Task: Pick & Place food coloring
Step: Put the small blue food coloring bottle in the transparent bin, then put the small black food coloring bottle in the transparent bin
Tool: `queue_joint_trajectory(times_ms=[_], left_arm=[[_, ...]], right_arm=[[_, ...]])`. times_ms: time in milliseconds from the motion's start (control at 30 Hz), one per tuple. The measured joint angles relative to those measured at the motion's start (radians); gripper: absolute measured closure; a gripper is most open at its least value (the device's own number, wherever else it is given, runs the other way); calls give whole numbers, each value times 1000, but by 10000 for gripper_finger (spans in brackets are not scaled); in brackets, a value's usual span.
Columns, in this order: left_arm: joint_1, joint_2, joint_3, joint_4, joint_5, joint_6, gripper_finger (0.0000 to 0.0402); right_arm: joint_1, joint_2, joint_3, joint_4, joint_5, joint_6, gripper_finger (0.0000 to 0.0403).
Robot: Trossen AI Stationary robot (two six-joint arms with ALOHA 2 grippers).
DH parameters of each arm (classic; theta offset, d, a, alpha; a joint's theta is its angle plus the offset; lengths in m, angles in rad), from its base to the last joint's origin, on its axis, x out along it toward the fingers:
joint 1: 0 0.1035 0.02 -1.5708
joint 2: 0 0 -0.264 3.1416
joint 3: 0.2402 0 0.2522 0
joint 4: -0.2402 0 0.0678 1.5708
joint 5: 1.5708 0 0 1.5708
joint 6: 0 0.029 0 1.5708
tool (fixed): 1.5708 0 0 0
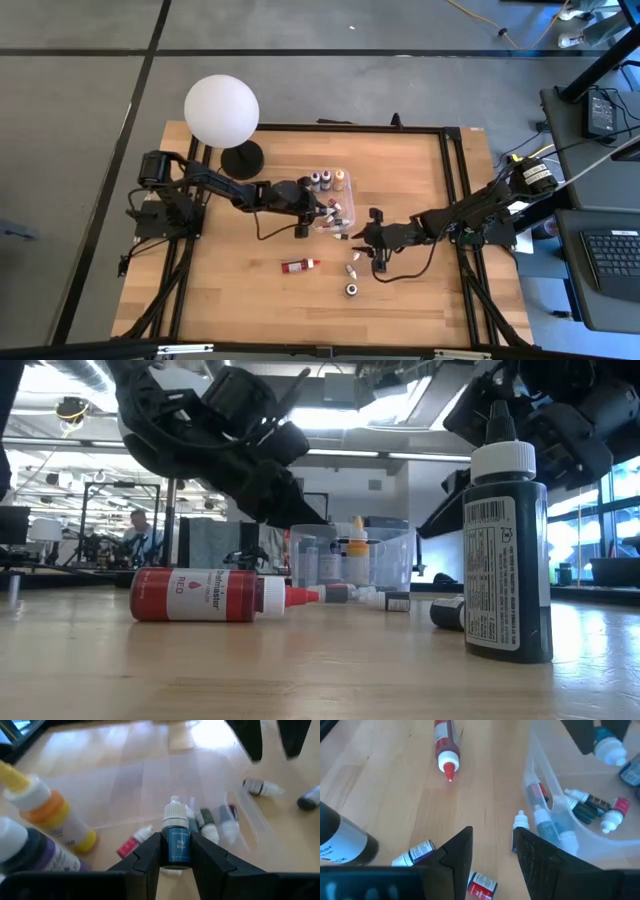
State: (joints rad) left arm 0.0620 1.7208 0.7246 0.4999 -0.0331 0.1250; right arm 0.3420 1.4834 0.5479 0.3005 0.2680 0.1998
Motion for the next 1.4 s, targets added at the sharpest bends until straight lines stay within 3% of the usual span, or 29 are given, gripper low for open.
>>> queue_joint_trajectory(times_ms=[400,800,1133,1400], left_arm=[[-1,1,-2,-2,0,1,303],[-1,1,-2,-2,0,-11,265],[-23,-78,-2,-1,1,-36,265],[-57,-94,-2,-3,1,-35,265]], right_arm=[[-1,16,-11,41,4,27,251],[-5,16,-11,39,61,54,251],[-5,96,-10,99,64,-89,251],[-5,158,-10,132,133,-128,251]])
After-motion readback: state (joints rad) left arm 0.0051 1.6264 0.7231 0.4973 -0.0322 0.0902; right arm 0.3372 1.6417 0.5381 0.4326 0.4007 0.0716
